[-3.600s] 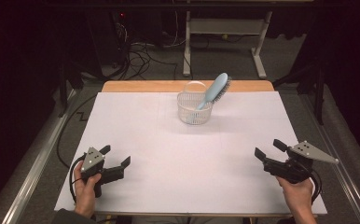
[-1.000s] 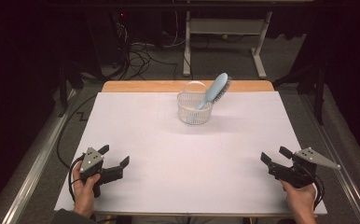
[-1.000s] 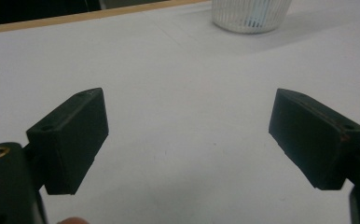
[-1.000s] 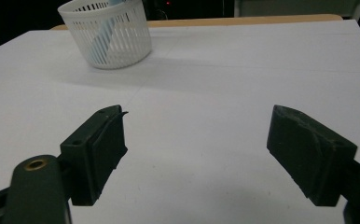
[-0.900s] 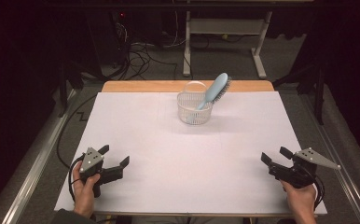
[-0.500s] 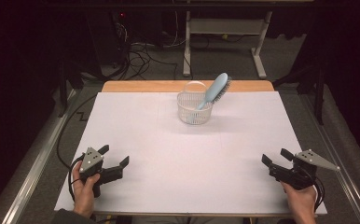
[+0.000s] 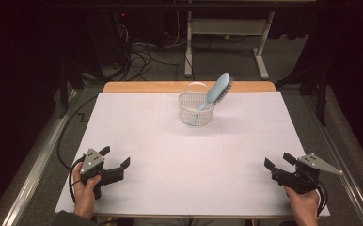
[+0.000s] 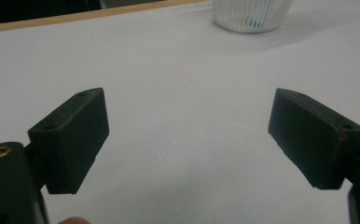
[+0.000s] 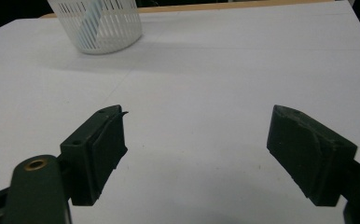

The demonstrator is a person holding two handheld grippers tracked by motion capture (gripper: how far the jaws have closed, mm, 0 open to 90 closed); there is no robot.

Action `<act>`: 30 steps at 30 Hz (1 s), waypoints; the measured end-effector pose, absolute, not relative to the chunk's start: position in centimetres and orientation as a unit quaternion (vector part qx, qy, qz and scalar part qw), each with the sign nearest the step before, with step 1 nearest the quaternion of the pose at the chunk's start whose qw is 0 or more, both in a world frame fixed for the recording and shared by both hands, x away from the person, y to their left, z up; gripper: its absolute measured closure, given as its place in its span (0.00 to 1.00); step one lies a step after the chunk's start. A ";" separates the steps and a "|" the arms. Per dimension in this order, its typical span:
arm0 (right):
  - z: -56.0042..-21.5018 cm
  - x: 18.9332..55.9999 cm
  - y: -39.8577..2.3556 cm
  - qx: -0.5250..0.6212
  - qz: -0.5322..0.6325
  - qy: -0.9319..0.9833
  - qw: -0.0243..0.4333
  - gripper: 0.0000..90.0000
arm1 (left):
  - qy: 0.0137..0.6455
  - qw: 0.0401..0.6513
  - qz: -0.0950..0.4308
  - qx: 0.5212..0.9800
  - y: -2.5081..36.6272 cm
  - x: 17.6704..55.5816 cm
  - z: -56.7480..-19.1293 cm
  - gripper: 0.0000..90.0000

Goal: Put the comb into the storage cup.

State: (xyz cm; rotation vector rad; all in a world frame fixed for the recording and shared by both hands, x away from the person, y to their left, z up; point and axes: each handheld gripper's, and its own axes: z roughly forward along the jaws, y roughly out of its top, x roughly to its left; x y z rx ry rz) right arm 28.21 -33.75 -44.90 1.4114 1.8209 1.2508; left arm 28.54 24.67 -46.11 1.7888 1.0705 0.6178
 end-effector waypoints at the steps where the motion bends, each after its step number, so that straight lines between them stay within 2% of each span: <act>1: -44.9 28.2 -33.8 0.520 0.461 0.671 0.257 0.22 | 0.436 0.465 0.251 0.729 24.7 28.5 -46.1 0.15; 30: -45.2 26.9 -35.1 0.528 0.469 0.659 0.258 0.22 | 0.434 0.461 0.246 0.734 24.5 28.6 -46.2 0.15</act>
